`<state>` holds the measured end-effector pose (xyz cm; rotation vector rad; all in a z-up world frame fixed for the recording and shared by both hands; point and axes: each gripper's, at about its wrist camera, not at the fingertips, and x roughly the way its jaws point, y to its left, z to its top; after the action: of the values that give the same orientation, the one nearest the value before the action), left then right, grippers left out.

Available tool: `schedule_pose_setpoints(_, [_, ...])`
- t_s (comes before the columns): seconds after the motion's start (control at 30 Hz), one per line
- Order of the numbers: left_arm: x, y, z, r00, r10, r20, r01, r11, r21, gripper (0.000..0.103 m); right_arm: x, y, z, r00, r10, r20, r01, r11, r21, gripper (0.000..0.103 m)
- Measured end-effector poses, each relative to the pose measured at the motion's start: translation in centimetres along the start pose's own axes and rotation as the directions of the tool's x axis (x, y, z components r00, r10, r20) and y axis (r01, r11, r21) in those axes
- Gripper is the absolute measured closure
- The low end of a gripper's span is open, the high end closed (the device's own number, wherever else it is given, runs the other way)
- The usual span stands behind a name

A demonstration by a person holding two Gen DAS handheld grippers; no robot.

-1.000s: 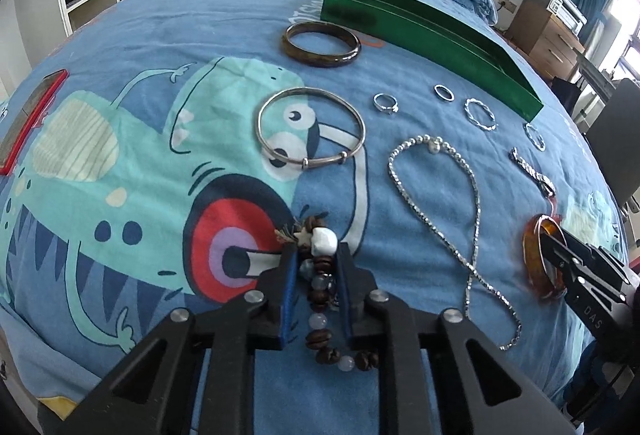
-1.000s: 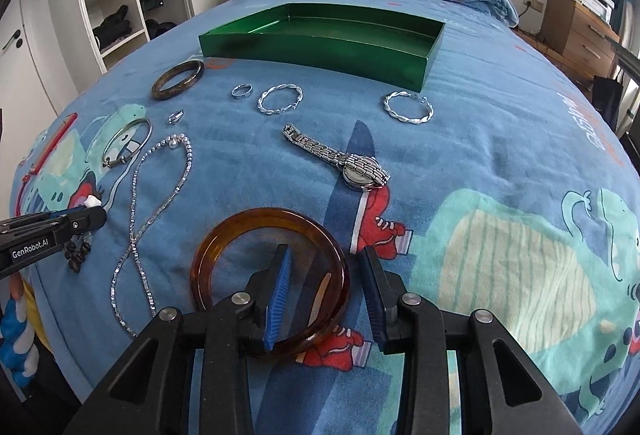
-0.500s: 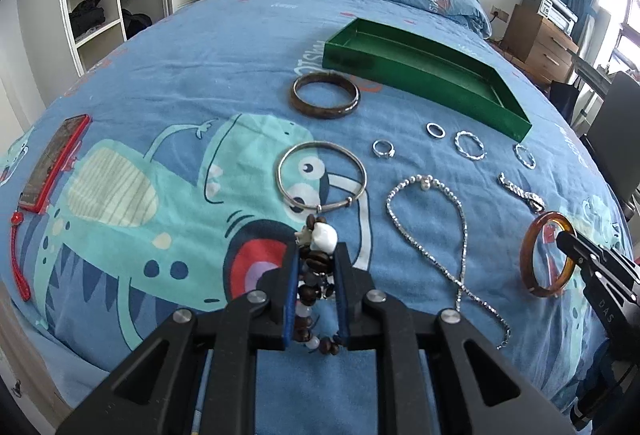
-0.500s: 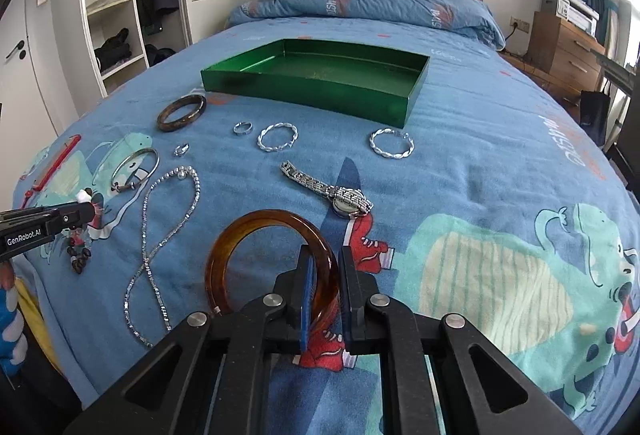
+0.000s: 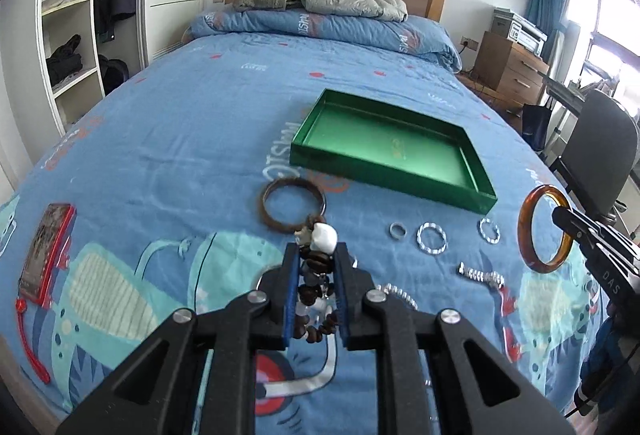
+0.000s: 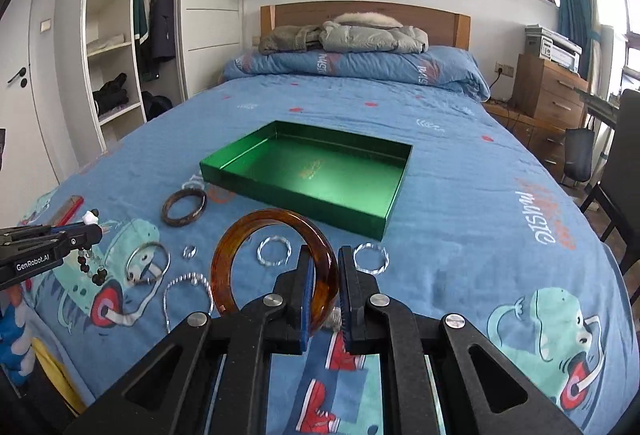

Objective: Organize jewelry
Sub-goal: 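Carry the bracelet and bangle into the green tray and open both tools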

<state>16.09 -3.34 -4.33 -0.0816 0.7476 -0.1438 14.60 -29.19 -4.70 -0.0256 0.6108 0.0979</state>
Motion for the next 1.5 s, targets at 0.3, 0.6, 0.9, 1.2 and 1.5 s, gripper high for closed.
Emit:
schedule_pose_setpoints(0.3, [8.5, -2.0, 9.8, 0.997, -0.068, 0.034, 0.068, 0.998, 0.002, 0.088, 9.2, -2.8, 7.0, 1.000, -0.003, 0.008, 0.002, 0.995, 0.103, 0.091])
schedule_pose_setpoints(0.6, [17.6, -4.5, 12.8, 0.995, -0.098, -0.033, 0.099, 0.995, 0.004, 0.088, 17.6, -5.5, 7.3, 0.998, -0.017, -0.061, 0.028, 0.983, 0.180, 0.091])
schedule_pose_setpoints(0.9, [24.0, -6.1, 11.9, 0.990, -0.060, -0.127, 0.064, 0.998, 0.029, 0.088, 22.2, -6.2, 5.8, 0.983, -0.045, -0.176, 0.076, 0.983, 0.170, 0.091])
schedule_pose_setpoints(1.2, [25.3, -5.7, 10.7, 0.989, -0.032, -0.146, 0.040, 0.998, 0.053, 0.088, 23.8, -4.9, 5.4, 0.969, -0.064, -0.237, 0.085, 0.993, 0.079, 0.092])
schedule_pose_setpoints(1.5, [24.9, -5.5, 10.2, 0.993, -0.001, -0.118, 0.011, 0.997, 0.081, 0.087, 24.1, -4.4, 5.5, 0.962, -0.072, -0.265, 0.084, 0.996, 0.034, 0.088])
